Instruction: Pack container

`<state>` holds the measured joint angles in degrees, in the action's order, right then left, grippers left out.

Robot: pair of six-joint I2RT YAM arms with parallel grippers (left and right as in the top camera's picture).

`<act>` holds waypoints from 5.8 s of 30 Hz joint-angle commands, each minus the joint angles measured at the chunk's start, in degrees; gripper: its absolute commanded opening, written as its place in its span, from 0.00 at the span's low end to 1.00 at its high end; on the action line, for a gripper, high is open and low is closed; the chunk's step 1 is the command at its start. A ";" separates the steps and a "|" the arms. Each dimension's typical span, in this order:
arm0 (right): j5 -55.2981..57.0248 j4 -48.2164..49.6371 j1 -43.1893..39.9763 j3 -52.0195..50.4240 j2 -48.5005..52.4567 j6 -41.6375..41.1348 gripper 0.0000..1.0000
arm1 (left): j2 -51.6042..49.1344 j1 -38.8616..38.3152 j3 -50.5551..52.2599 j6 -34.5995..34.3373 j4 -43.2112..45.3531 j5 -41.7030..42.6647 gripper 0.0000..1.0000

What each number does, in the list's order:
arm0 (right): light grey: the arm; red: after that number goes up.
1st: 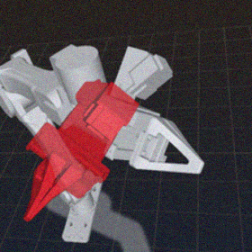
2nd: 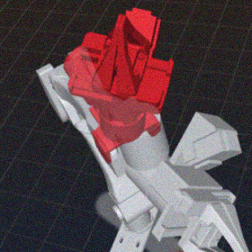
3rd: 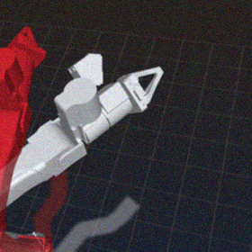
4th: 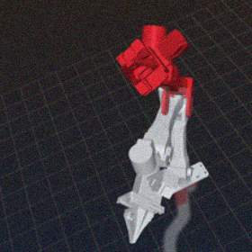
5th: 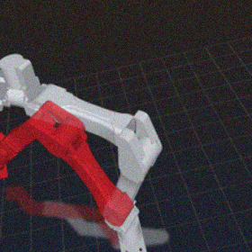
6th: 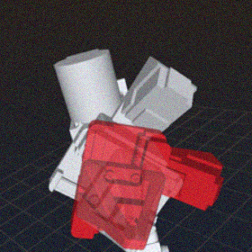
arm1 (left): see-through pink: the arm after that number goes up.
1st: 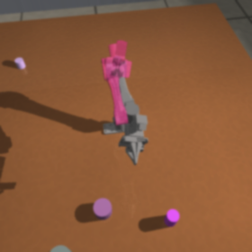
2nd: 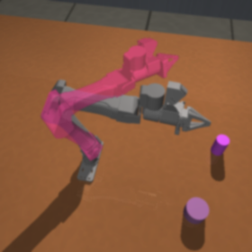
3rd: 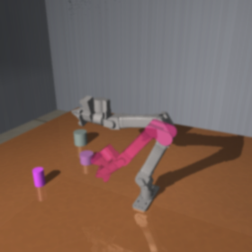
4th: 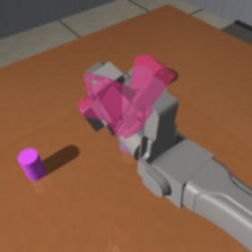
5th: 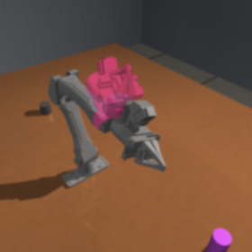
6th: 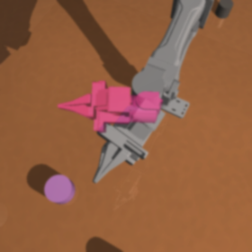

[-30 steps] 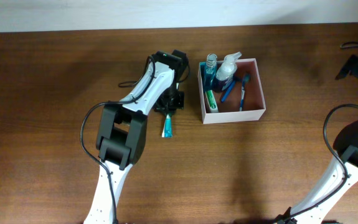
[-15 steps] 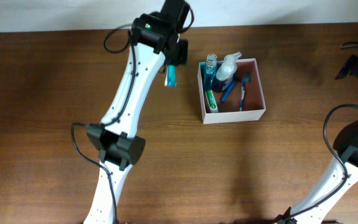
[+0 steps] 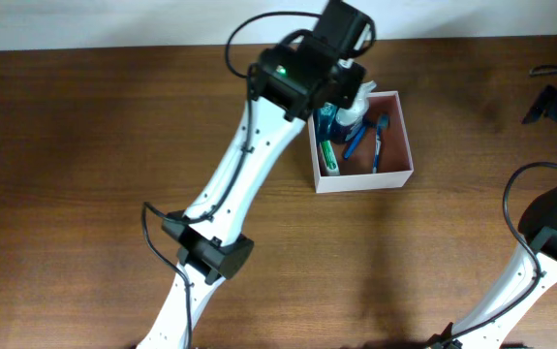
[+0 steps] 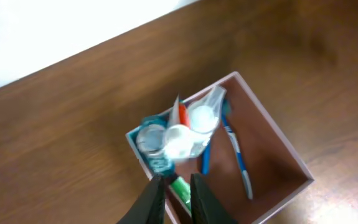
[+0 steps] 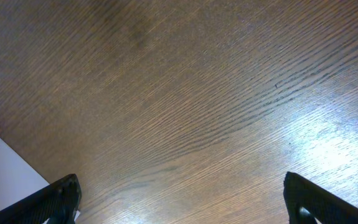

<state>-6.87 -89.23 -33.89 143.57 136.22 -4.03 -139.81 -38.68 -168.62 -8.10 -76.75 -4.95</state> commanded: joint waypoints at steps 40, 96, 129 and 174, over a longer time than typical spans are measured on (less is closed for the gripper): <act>0.70 0.15 -0.26 -0.11 -0.81 0.13 0.99 | 20.59 10.95 1.36 -5.35 -19.43 -20.17 0.99; 0.70 0.17 -0.26 -0.11 -0.81 0.15 0.99 | 75.78 26.01 106.12 10.27 54.60 4.79 0.99; 0.70 0.17 -0.26 -0.11 -0.81 0.13 0.99 | 139.51 37.73 163.91 -0.90 78.75 4.76 0.99; 0.70 0.17 -0.26 -0.11 -0.81 0.15 0.99 | 139.51 37.73 168.10 -0.87 72.00 4.79 0.99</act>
<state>-6.66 -89.08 -33.89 143.57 136.22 -4.03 -0.84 -1.30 -0.56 -8.64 -4.23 -0.80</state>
